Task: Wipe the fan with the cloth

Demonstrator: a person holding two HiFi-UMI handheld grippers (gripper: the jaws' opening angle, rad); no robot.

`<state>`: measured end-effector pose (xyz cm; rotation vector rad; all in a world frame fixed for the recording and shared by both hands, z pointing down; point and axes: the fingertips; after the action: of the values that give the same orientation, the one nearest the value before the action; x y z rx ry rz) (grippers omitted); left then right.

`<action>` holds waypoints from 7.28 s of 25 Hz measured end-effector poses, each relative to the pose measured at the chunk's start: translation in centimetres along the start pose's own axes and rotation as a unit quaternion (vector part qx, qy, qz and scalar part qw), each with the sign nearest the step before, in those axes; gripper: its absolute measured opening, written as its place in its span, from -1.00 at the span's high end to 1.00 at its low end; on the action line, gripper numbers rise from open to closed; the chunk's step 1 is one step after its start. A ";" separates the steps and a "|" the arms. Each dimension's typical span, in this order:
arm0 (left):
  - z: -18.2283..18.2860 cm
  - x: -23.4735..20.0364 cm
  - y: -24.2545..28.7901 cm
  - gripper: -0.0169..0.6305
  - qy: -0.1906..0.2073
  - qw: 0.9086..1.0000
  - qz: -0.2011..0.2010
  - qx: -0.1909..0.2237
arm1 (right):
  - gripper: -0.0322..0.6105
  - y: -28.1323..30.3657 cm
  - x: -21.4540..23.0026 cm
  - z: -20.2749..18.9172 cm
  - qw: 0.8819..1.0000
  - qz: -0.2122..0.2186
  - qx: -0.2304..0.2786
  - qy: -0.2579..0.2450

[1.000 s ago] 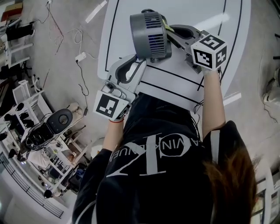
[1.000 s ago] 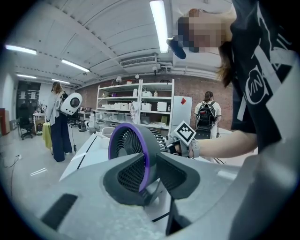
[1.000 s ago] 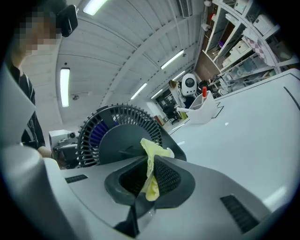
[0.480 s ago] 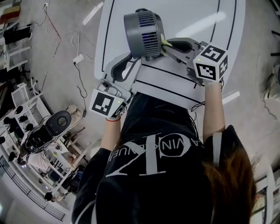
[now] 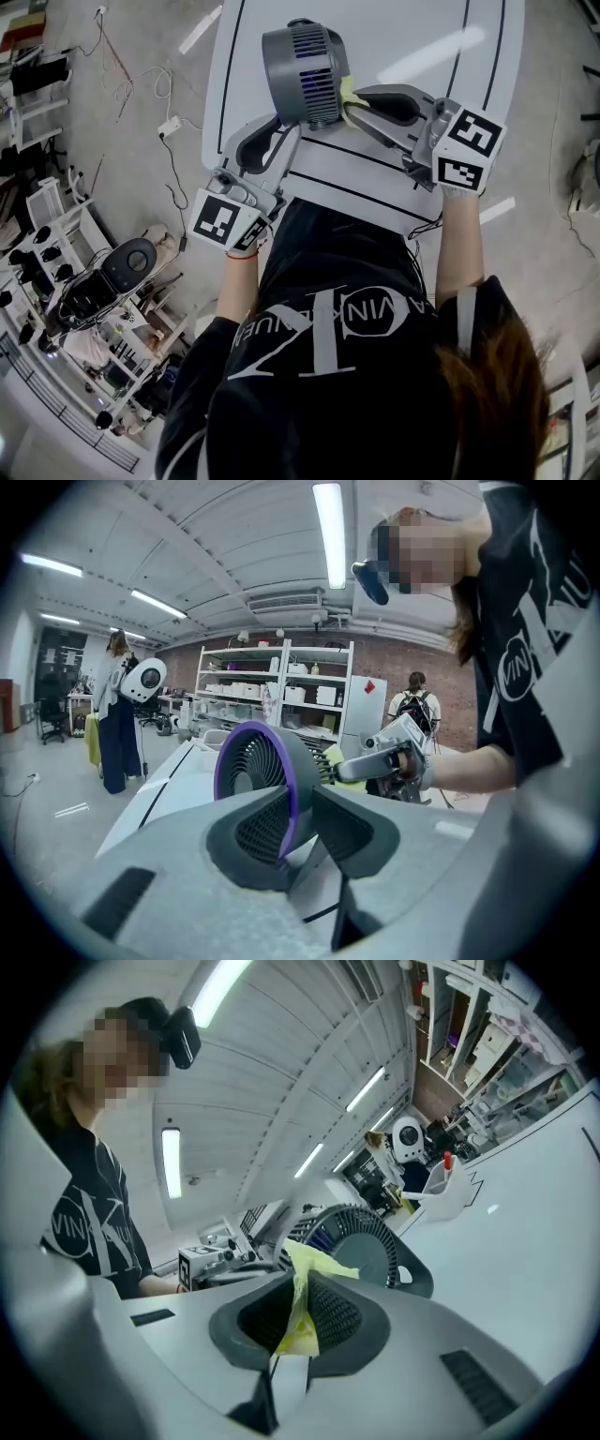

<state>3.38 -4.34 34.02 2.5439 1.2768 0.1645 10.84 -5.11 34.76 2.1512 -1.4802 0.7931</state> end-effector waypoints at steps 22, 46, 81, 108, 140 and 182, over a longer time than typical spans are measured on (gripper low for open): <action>-0.2 0.2 -0.2 0.67 0.003 1.000 0.002 -0.007 | 0.81 1.2 6.6 3.9 0.986 -0.072 0.128 0.076; 0.0 -2.0 0.1 0.67 -0.013 1.000 0.019 0.007 | 0.80 1.8 4.4 1.5 0.990 -0.087 0.047 0.097; -1.1 -3.2 -0.5 0.67 -0.054 0.998 -0.016 0.039 | 0.79 11.5 6.8 9.5 0.950 -0.163 -0.181 -0.195; -0.9 -2.7 -0.2 0.66 -0.040 0.999 -0.007 0.028 | 0.80 9.4 3.0 8.9 0.923 -0.213 -0.200 -0.251; -0.6 -2.0 -0.3 0.65 -0.062 0.997 0.024 0.031 | 0.80 6.1 -1.9 5.4 0.902 -0.229 -0.200 -0.305; -1.2 -0.8 -1.5 0.70 -0.084 0.994 0.060 0.031 | 0.80 3.9 -3.8 -3.1 0.902 -0.200 -0.248 -0.290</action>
<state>1.48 -3.93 34.71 2.6250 1.0832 -0.0634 5.47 -1.92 34.64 2.2376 -1.2189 -0.3762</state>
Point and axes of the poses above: the fingertips, and each gripper's own axes: y forward along the fingers, x to its right, z out of its top, and after that the axes turned 6 degrees about y, right-handed
